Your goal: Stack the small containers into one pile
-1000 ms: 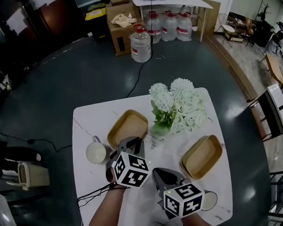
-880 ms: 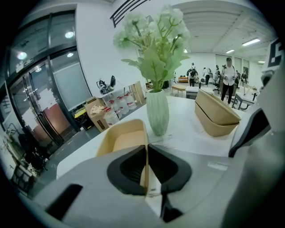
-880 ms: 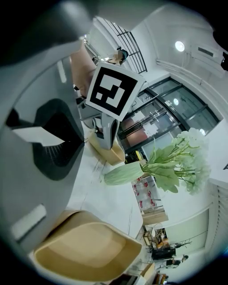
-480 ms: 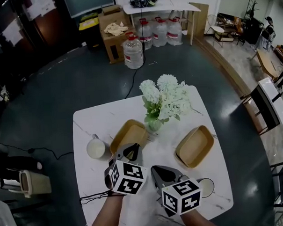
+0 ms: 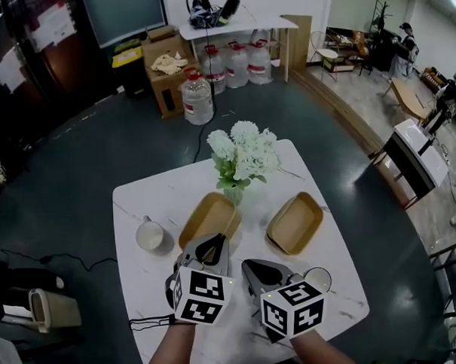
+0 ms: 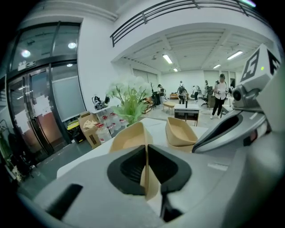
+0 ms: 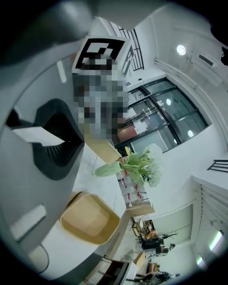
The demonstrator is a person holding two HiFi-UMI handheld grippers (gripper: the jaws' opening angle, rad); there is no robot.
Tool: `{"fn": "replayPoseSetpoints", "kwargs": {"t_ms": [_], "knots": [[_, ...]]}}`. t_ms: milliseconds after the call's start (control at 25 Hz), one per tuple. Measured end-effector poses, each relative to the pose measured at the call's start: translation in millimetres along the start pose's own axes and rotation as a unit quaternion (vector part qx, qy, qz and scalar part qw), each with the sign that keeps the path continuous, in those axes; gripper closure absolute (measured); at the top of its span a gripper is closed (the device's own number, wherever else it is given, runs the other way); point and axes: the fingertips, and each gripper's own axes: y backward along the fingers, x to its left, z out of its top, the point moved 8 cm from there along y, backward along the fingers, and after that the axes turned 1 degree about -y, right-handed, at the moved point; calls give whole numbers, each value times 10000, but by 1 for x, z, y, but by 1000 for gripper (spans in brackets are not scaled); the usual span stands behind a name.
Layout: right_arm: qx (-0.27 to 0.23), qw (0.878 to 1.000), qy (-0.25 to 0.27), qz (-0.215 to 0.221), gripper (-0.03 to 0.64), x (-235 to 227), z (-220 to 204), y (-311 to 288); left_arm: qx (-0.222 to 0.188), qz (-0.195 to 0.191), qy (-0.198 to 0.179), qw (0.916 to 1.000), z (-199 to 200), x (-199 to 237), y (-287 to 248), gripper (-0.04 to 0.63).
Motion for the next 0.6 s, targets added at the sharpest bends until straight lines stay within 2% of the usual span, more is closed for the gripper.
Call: {"fn": "replayPoseSetpoints", "kwargs": {"t_ms": [120, 280, 600], "knots": [[-116, 9999, 16, -104, 617, -4, 4, 14, -145, -222, -22, 9996, 12, -16, 10, 575], [-217, 9995, 4, -244, 617, -11, 7, 36, -297, -312, -262, 9987, 32, -38, 18, 575], [-440, 9971, -38, -623, 617, -43, 16, 80, -382, -603, -536, 9960, 59, -82, 3, 575]]}}
